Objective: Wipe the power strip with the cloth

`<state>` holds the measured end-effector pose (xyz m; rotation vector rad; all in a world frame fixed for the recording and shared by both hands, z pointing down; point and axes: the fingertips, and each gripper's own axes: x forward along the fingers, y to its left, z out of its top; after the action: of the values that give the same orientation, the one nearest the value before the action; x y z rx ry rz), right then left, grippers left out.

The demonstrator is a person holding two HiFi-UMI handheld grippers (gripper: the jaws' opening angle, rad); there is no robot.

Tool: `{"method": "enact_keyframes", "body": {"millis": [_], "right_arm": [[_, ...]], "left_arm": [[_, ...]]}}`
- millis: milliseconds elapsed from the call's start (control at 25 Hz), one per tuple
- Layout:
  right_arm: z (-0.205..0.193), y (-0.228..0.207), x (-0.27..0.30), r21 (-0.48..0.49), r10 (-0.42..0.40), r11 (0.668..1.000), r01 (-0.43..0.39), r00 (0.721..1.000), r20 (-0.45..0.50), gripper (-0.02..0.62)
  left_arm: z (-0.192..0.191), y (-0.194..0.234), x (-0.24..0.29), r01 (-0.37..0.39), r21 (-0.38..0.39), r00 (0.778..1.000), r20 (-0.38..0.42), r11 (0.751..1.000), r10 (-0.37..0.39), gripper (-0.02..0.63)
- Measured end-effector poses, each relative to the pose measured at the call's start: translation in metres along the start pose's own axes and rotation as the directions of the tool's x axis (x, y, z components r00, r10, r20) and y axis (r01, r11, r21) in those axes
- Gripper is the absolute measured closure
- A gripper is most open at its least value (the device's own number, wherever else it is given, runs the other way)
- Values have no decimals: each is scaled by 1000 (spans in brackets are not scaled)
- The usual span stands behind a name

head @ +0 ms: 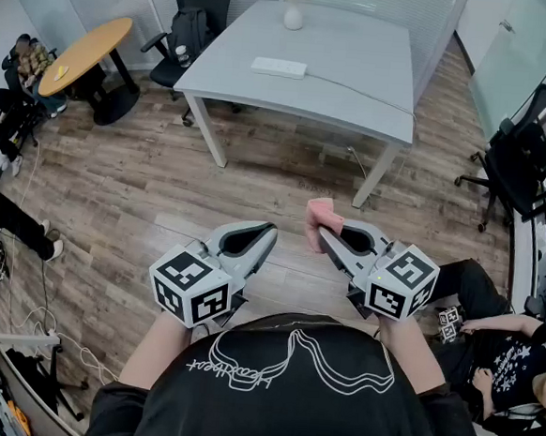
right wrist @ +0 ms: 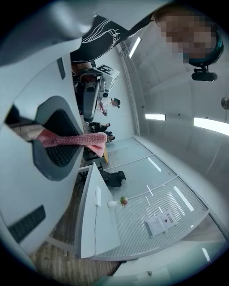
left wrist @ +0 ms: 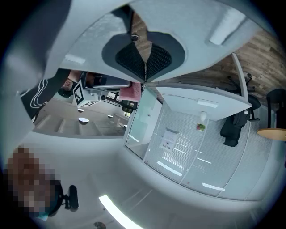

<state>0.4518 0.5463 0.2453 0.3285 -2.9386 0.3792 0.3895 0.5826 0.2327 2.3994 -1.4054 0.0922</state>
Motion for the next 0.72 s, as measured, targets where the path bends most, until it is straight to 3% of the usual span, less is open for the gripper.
{"method": "enact_keyframes", "body": {"millis": [280, 400, 560, 720], "right_arm": [[2, 3, -7, -20, 11, 1000, -10, 1000, 16, 565], [1, 3, -8, -20, 15, 1000, -14, 1000, 20, 565], [-3, -7, -16, 17, 12, 1000, -13, 999, 38, 565], [-13, -19, -11, 81, 1, 997, -6, 999, 50, 563]], "left_arm": [[0, -8, 2, -4, 75, 1000, 16, 997, 2, 592], [-7, -1, 7, -23, 59, 1000, -11, 998, 24, 594], [-10, -3, 18, 14, 7, 1000, -21, 1000, -14, 594], [-12, 1, 25, 22, 26, 1000, -17, 999, -22, 594]]}}
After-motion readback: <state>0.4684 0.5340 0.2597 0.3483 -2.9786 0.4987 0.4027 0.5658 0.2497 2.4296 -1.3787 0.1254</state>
